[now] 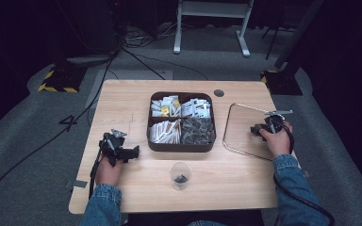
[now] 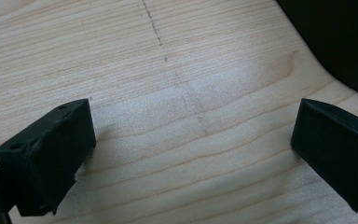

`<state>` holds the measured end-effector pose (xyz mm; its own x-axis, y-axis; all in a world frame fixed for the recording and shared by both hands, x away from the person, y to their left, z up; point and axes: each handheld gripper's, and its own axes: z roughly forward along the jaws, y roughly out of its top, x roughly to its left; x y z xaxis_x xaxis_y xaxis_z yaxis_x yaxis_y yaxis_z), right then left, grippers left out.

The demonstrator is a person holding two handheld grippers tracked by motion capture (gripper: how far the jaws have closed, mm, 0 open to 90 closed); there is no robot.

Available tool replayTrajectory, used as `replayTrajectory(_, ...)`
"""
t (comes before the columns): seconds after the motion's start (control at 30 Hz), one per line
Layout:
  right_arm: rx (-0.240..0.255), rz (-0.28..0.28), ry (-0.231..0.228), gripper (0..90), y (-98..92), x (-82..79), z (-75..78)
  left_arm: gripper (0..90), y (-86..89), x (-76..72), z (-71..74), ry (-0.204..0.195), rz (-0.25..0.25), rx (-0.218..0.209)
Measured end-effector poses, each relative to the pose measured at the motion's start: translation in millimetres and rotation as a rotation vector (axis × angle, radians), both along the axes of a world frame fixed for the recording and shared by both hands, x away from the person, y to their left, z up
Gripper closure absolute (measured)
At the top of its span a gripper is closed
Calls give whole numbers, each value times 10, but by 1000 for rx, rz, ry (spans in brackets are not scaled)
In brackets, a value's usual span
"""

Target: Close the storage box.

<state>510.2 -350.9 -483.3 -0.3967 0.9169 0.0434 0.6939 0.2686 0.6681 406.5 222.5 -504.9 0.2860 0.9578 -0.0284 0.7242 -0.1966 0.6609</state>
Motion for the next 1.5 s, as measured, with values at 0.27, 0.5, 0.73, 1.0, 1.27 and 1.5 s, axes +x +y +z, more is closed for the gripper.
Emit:
replayTrajectory(0.27,-18,6,-13,586,-6,-3,-7,1,0,0,0,0,0,0)
replayTrajectory(0.5,-8,3,-17,590,-13,-7,-7,1,0,0,0,0,0,0)
replayTrajectory(0.73,11,-1,-44,590,-15,-17,39,1,0,0,0,0,0,-1)
replayTrajectory(1.0,39,3,-71,590,-24,-53,167,1,1,0,0,0,0,1)
replayTrajectory(1.27,62,12,-99,590,7,-91,292,1,0,0,0,0,-1,0)
replayTrajectory(1.5,83,21,-119,591,26,-130,422,1,0,0,0,0,0,0)
